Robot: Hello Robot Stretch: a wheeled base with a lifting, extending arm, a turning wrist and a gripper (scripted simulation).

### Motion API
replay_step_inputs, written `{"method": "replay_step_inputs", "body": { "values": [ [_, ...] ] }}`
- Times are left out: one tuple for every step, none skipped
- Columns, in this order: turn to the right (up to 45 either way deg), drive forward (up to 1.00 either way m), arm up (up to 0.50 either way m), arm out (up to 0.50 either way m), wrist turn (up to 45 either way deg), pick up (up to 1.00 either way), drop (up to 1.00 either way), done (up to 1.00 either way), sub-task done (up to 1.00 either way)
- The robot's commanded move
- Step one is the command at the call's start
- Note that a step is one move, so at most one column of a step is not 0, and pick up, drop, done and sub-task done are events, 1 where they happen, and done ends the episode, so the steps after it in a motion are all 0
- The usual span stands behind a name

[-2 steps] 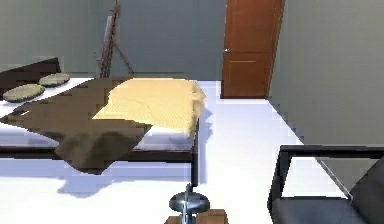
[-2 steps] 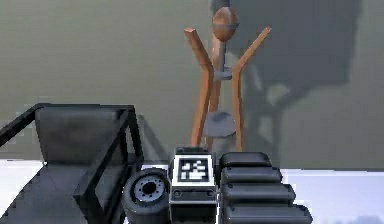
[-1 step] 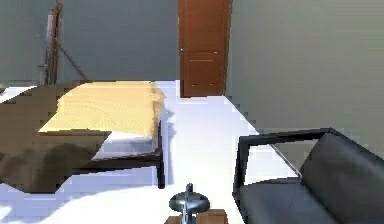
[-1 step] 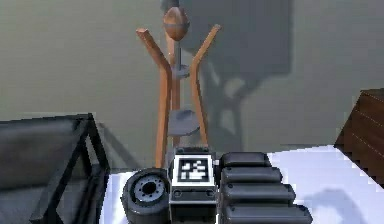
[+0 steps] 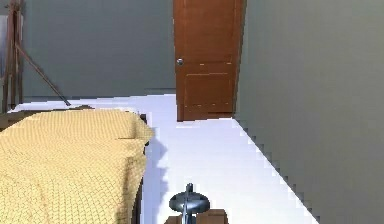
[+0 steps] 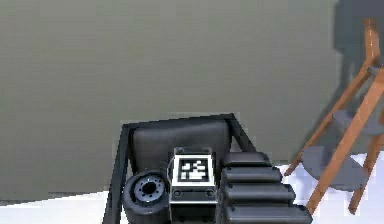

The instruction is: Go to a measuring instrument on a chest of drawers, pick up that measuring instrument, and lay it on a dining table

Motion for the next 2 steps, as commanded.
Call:
{"method": "replay_step_inputs", "body": {
  "values": [
    [9.0,0.0,0.0,0.0,0.0,0.0,0.0,0.0,0.0],
    [0.0,0.35,0.0,0.0,0.0,0.0,0.0,0.0,0.0]
  ]
}}
